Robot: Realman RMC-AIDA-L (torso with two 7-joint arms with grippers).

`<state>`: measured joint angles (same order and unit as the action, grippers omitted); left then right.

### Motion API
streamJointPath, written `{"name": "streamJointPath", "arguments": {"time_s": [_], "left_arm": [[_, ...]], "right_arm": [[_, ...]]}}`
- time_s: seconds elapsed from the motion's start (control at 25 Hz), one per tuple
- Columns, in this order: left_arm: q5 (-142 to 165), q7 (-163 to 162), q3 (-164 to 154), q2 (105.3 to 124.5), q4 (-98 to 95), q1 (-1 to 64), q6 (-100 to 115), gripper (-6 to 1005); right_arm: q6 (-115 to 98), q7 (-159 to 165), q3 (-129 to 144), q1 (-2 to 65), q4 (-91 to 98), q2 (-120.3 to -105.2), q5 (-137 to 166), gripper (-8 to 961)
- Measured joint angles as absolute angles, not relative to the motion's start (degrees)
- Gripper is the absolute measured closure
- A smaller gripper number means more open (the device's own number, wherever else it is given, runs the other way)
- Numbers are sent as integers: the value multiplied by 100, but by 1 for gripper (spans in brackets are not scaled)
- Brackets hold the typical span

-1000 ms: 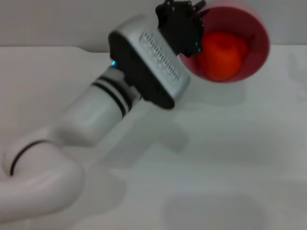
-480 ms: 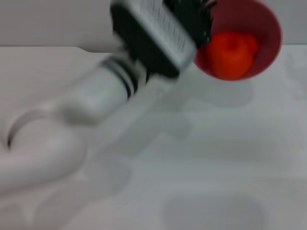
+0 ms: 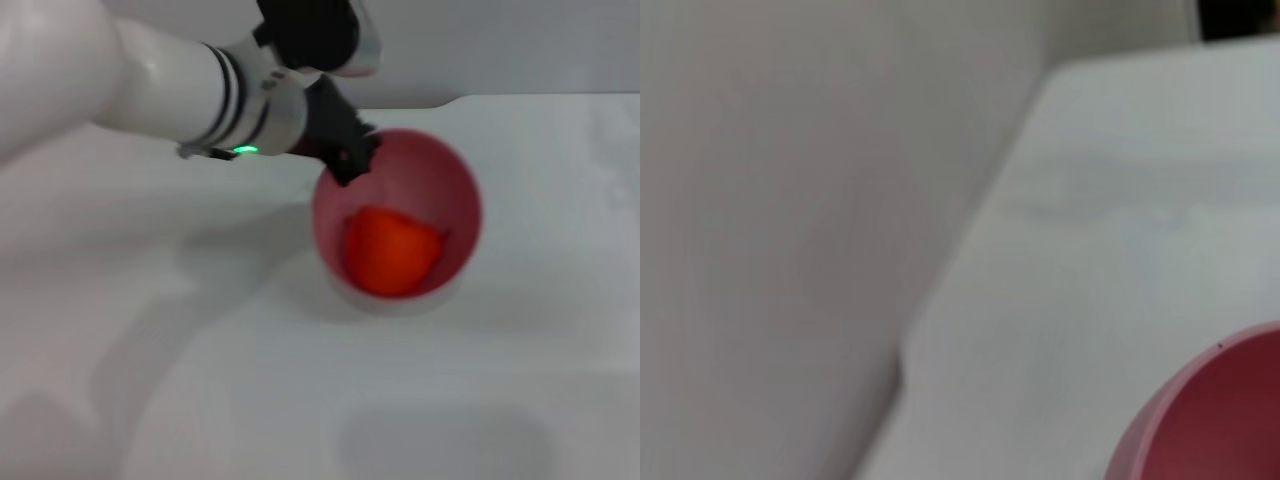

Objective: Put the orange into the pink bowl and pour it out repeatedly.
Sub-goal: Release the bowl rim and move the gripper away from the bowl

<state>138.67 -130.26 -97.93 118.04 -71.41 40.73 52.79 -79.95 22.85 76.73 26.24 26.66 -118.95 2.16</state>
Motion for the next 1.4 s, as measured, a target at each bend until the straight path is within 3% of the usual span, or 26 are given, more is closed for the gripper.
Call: {"name": "streamJointPath", "arguments": {"time_s": [0.6,1.4], "left_arm": [[15199,-12500,-7868,11755,-6309,5352,8784,902],[15298,-12281,-7761,11755,-5945,5157,9040,882]], "right_arm": [[-7977,2285,7807,2742,2386,-11891,286,451],[-7909,2284,8011,2769,2364,-11899,290,451]]}}
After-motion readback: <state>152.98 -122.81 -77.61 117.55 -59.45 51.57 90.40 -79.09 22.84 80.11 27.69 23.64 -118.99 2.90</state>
